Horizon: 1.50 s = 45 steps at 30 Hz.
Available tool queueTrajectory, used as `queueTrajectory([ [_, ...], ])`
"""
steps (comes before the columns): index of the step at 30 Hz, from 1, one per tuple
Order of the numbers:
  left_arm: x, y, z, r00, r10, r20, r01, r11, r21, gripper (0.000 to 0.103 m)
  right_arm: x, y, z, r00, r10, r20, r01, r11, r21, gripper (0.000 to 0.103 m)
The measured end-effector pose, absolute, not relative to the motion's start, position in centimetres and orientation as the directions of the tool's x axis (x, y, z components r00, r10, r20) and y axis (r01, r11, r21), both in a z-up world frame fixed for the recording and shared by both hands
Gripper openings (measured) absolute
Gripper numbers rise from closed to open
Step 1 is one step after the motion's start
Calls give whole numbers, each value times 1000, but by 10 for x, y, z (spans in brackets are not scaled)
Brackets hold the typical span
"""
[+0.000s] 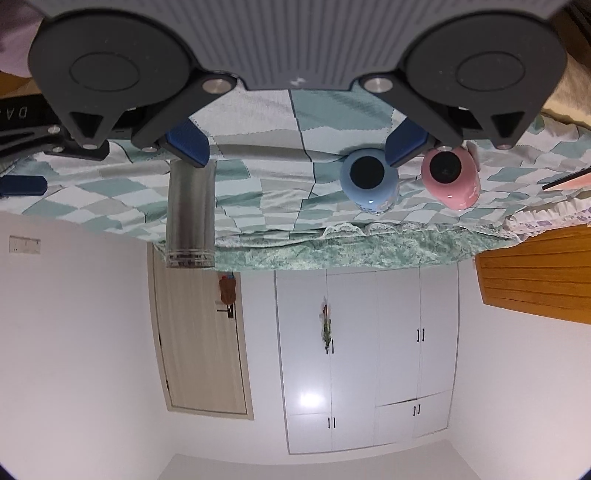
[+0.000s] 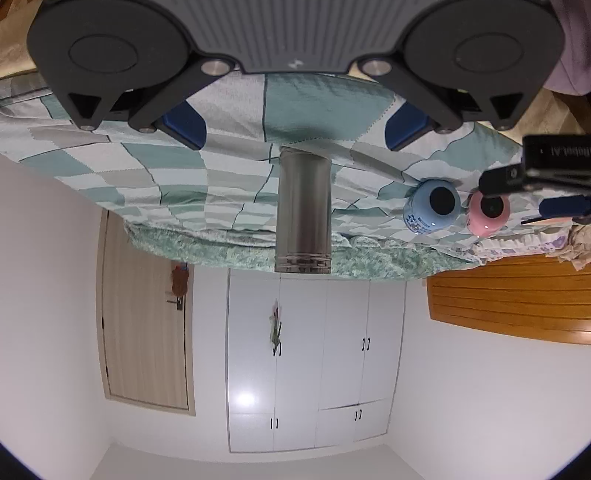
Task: Flip cup upright
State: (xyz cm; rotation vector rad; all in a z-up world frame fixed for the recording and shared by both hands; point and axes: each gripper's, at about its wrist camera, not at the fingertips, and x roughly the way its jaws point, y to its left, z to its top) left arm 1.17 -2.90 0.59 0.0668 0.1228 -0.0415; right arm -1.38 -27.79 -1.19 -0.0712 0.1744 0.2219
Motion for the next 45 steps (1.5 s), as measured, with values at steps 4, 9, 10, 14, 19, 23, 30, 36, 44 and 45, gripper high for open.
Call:
queueTrajectory([
  [4,10,-29,3,992,-37,-119,45,997,67,103,-21,-277,-14,967,210,-144,-221,973,-61,103],
  [9,9,-27,3,992,-45,-116,52,997,61,103,-25,-281,-15,970,209,-124,-215,976,-34,103],
  [10,9,-27,3,992,-46,-117,53,997,59,103,-25,-281,-15,970,208,-123,-213,977,-31,103],
  [14,9,-27,3,992,-47,-117,54,997,60,103,-25,-282,-14,971,206,-122,-211,977,-28,103],
  [19,9,-27,2,991,-54,-120,62,996,63,103,-24,-282,-14,971,205,-120,-210,977,-28,103],
  [23,9,-27,2,991,-57,-119,65,996,64,103,-24,-282,-14,971,205,-120,-210,977,-28,103],
  [30,9,-27,2,992,-57,-117,65,996,62,103,-24,-283,-14,972,205,-116,-210,977,-28,103],
  [36,8,-27,2,992,-59,-114,66,996,60,103,-24,-283,-14,972,205,-115,-210,977,-30,103],
  [44,7,-26,2,992,-62,-112,69,996,55,103,-24,-283,-14,972,205,-115,-210,977,-31,103],
  [45,7,-26,2,992,-63,-111,69,996,55,103,-24,-283,-14,972,205,-115,-210,977,-31,103],
])
